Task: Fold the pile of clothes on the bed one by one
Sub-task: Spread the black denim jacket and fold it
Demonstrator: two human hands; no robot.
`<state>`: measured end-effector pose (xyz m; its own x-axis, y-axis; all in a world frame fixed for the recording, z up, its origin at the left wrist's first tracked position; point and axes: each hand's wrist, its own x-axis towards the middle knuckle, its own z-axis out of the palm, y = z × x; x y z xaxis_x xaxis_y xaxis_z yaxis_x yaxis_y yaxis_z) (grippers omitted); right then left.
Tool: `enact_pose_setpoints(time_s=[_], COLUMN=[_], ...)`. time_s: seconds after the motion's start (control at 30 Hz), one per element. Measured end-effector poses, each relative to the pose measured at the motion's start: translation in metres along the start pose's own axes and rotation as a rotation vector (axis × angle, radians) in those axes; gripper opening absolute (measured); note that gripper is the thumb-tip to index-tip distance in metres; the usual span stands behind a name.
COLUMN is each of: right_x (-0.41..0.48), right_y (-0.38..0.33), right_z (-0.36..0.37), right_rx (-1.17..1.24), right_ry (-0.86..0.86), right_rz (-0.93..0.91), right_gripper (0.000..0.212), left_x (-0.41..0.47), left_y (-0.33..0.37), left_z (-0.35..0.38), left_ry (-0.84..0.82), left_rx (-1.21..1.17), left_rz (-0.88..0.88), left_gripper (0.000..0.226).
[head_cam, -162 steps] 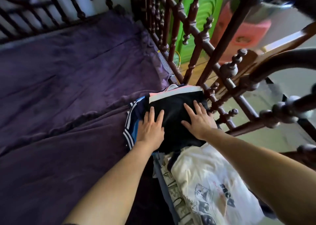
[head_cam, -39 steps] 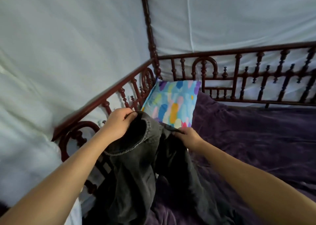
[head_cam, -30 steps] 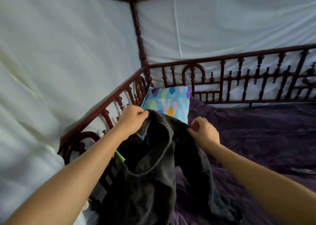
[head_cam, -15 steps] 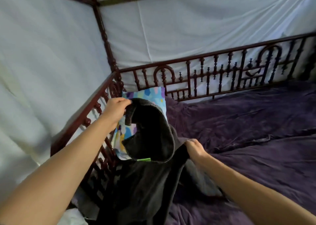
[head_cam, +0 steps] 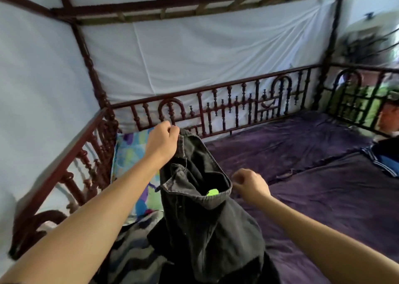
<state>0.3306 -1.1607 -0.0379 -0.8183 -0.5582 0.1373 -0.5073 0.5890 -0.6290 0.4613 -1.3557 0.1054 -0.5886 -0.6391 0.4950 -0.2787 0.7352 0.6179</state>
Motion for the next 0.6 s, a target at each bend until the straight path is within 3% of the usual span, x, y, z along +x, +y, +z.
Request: enact_pose_setpoints(time_s=[0.07, 0.13, 0.2, 0.27, 0.3, 0.37, 0.43, 0.5, 0.6], right_x=[-0.026, -0.049, -0.063, -0.07, -0.07, -0.061, -0.044, -0.025, 0.006], right_y=[0.009, 0.013, 0.008, -0.001, -0.007, -0.012, -0.007, 0.003, 0.006], right_z=[0.014, 0.024, 0.028, 0.036, 0.042, 0.048, 0.042, 0.019, -0.038], right_rx=[0.028, 0.191, 0.446, 0.406, 0.316, 0.277, 0.515, 0.778, 0.714], right_ry=[-0.188, -0.368, -0.489, -0.425, -0.35, -0.154, -0.011, 0.033, 0.143], right_rz=[-0.037, -0.048, -0.023, 0.028, 0.069, 0.171, 0.294, 0.335, 0.285], right_gripper=[0.019, 0.011, 0.056, 0.088, 0.09, 0.058, 0.02, 0.023, 0.033], left_x=[0.0, 0.004, 0.008, 0.009, 0.008, 0.007, 0.006, 0.005, 0.004], left_y=[0.008, 0.014, 0.017, 0.021, 0.023, 0.025, 0.02, 0.009, -0.006], left_z=[0.01, 0.015, 0.019, 0.024, 0.026, 0.03, 0.024, 0.012, -0.007], left_ry=[-0.014, -0.033, -0.062, -0.098, -0.123, -0.173, -0.229, -0.285, -0.417], left_rx=[0.006, -0.068, -0.159, -0.241, -0.292, -0.386, -0.441, -0.463, -0.556], left_rz=[-0.059, -0.149, -0.223, -0.263, -0.269, -0.274, -0.275, -0.293, -0.362], left_gripper=[0.037, 0.037, 0.038, 0.037, 0.037, 0.041, 0.046, 0.043, 0.026])
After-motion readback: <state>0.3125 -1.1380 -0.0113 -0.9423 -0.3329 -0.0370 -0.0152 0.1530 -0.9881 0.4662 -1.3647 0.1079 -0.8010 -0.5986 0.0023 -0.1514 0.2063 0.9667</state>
